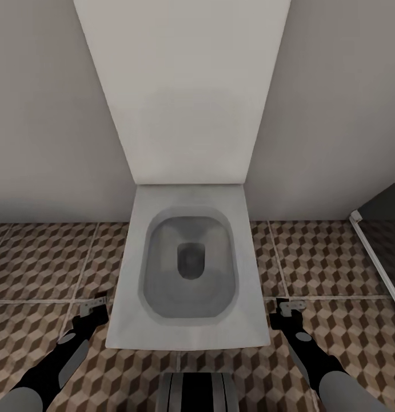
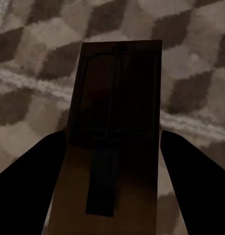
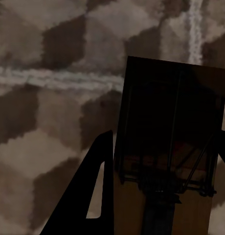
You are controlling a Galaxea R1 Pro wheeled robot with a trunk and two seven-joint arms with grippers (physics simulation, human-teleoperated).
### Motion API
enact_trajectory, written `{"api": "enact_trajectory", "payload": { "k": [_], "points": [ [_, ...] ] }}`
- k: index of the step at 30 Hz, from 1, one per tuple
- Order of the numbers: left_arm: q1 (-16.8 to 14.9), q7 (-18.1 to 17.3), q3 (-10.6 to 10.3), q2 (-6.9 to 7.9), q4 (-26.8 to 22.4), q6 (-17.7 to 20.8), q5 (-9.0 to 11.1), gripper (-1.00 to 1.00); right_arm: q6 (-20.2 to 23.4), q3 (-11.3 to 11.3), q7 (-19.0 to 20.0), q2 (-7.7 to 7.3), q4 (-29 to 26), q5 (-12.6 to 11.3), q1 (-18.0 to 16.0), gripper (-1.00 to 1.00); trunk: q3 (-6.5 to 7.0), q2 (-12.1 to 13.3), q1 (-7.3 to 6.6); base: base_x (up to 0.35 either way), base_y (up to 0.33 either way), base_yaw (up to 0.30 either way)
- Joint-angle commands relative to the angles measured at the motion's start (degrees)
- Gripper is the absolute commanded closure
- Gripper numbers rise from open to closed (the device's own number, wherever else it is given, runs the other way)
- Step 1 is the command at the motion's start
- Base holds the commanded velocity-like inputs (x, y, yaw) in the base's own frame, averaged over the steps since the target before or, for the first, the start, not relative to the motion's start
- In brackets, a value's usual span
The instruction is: Take the four mousetraps from the cabinet in the bathroom and place them on the bathroom floor. Make sure all four end up on the same floor surface, and ensure that at least two of them are either under or directly next to the same bathroom sink.
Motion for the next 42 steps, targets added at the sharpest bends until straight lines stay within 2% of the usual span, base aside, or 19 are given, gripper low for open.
{"api": "enact_trajectory", "payload": {
  "k": [1,5,11,25,42],
  "points": [
    [0.0,0.5,-0.5,0.07,0.0,-0.7,0.5,1.00,-0.2,-0.4,0.1,0.04,0.1,0.5,0.0,1.00,-0.03,0.0,-0.01,0.000,0.000,0.000],
    [0.0,0.6,-0.4,0.39,0.1,-3.9,0.5,1.00,-0.2,-0.4,0.1,0.04,0.1,0.5,0.0,1.00,-0.03,0.0,-0.01,0.000,0.000,0.000],
    [0.0,0.6,-0.3,0.60,0.3,-5.7,0.4,1.00,-0.2,-0.4,0.1,0.04,0.1,0.5,0.0,1.00,-0.03,0.0,-0.01,0.000,0.000,0.000],
    [0.0,0.5,-0.4,0.19,0.3,-5.7,0.3,1.00,-0.2,-0.4,0.1,0.04,0.1,0.5,0.0,1.00,-0.03,0.0,-0.01,0.000,0.000,0.000],
    [0.0,0.5,-0.3,0.45,0.4,-5.7,0.3,1.00,-0.2,-0.4,0.3,-0.02,-0.1,0.5,0.0,1.00,-0.03,0.0,-0.01,0.000,0.000,0.000]
  ]
}}
